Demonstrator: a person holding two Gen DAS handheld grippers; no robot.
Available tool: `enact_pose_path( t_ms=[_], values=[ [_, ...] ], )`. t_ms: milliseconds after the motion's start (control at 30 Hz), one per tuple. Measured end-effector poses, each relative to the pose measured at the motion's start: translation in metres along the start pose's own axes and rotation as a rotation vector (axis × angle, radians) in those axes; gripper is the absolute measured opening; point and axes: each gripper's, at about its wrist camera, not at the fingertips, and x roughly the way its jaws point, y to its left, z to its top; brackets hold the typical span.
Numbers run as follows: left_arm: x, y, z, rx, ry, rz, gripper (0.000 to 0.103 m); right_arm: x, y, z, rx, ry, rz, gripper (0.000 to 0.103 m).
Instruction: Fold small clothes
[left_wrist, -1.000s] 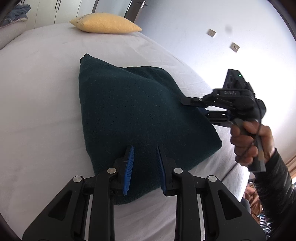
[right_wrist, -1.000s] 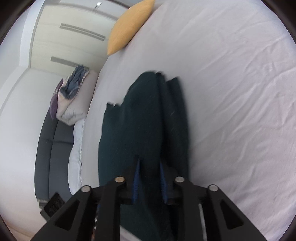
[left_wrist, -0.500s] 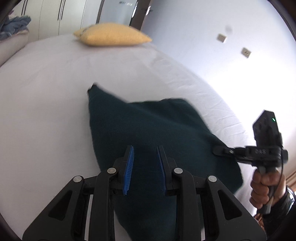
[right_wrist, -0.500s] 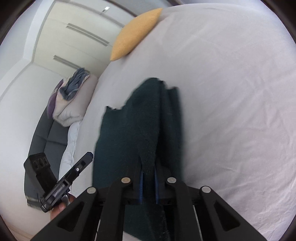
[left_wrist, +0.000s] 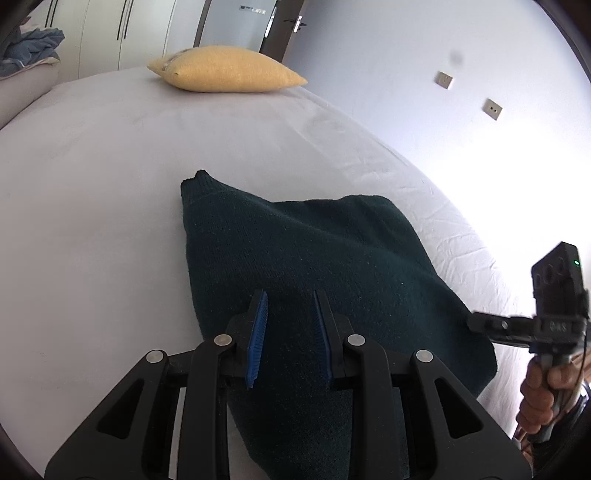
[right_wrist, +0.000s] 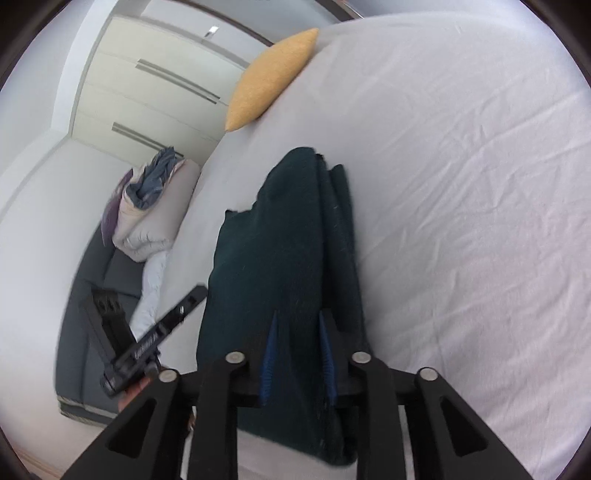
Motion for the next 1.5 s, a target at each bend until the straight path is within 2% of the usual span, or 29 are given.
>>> enact_pose_path(
  t_ms=[67, 100, 133, 167, 233, 300, 400, 500, 600, 700, 767, 800, 833, 933, 1000, 1033, 1133, 1200, 1233, 1267, 1300, 1333, 1367, 1400, 1467, 1500],
  values=[
    [0.004, -0.003, -0.009, 0.016, 0.027, -0.006, 0.023, 0.006, 0.004, -0.008, -0.053, 0.040, -0.054, 0.029],
    [0.002, -0.006, -0.014, 0.032, 0.017, 0.001, 0.023, 0.008, 0.004, -0.012, -0.077, 0.048, -0.090, 0.026],
    [-0.003, -0.009, -0.021, 0.050, 0.003, 0.009, 0.023, 0.007, 0.002, -0.012, -0.081, 0.050, -0.101, 0.015],
    [-0.008, -0.011, -0.027, 0.061, -0.004, 0.014, 0.023, 0.007, -0.004, -0.013, -0.067, 0.051, -0.097, 0.009],
    [-0.021, -0.017, -0.043, 0.068, -0.021, 0.028, 0.023, 0.004, -0.016, -0.016, -0.028, 0.044, -0.071, 0.007],
    [-0.026, -0.025, -0.055, 0.103, -0.023, 0.061, 0.023, 0.004, -0.019, -0.019, -0.048, 0.037, -0.082, 0.006],
    [-0.018, -0.037, -0.066, 0.172, -0.005, 0.111, 0.023, 0.011, -0.016, -0.025, -0.129, 0.019, -0.125, 0.004],
    [-0.013, -0.036, -0.072, 0.174, -0.022, 0.114, 0.023, 0.008, -0.023, -0.025, -0.109, -0.004, -0.093, 0.004],
    [-0.022, -0.036, -0.069, 0.175, -0.013, 0.113, 0.024, -0.001, -0.004, -0.024, -0.139, -0.014, -0.125, 0.010],
    [-0.045, -0.039, -0.072, 0.177, -0.049, 0.109, 0.024, -0.018, 0.015, -0.023, -0.175, -0.063, -0.116, 0.020],
    [-0.050, -0.041, -0.078, 0.190, -0.075, 0.119, 0.024, -0.024, 0.024, -0.024, -0.194, -0.084, -0.102, 0.031],
    [-0.042, -0.042, -0.078, 0.197, -0.052, 0.122, 0.024, -0.023, 0.026, -0.025, -0.211, -0.079, -0.109, 0.033],
    [-0.034, -0.042, -0.082, 0.202, -0.024, 0.130, 0.024, -0.017, 0.026, -0.027, -0.225, -0.062, -0.138, 0.035],
    [-0.029, -0.046, -0.088, 0.221, -0.041, 0.152, 0.024, -0.002, 0.012, -0.031, -0.212, -0.007, -0.197, 0.035],
    [-0.028, -0.047, -0.089, 0.233, -0.032, 0.154, 0.024, -0.004, 0.000, -0.035, -0.200, -0.030, -0.200, 0.035],
    [-0.029, -0.047, -0.090, 0.237, -0.030, 0.152, 0.024, -0.006, -0.006, -0.036, -0.187, -0.028, -0.242, 0.045],
    [-0.042, -0.040, -0.085, 0.199, -0.028, 0.117, 0.024, -0.019, -0.015, -0.037, -0.157, -0.043, -0.223, 0.047],
    [-0.056, -0.034, -0.079, 0.163, -0.066, 0.106, 0.025, -0.032, -0.014, -0.032, -0.145, -0.074, -0.210, 0.047],
    [-0.062, -0.029, -0.076, 0.142, -0.087, 0.114, 0.034, -0.037, -0.013, -0.029, -0.139, -0.087, -0.201, 0.047],
    [-0.065, -0.020, -0.069, 0.102, -0.100, 0.119, 0.049, -0.041, -0.012, -0.022, -0.128, -0.103, -0.192, 0.047],
    [-0.065, -0.012, -0.064, 0.068, -0.104, 0.117, 0.082, -0.044, -0.010, -0.016, -0.120, -0.111, -0.177, 0.047],
    [-0.066, -0.003, -0.059, 0.023, -0.114, 0.107, 0.087, -0.043, -0.006, -0.006, -0.118, -0.112, -0.150, 0.049],
    [-0.066, 0.008, -0.052, -0.034, -0.117, 0.086, 0.087, -0.042, -0.003, 0.000, -0.120, -0.109, -0.136, 0.051],
    [-0.063, 0.015, -0.047, -0.064, -0.103, 0.076, 0.087, -0.038, 0.002, 0.008, -0.129, -0.104, -0.115, 0.052],
    [-0.052, 0.025, -0.036, -0.110, -0.059, 0.035, 0.087, -0.028, 0.008, 0.021, -0.132, -0.079, -0.065, 0.063],
    [-0.045, 0.029, -0.033, -0.133, -0.035, 0.010, 0.087, -0.021, 0.008, 0.029, -0.125, -0.069, -0.058, 0.063]
  ],
)
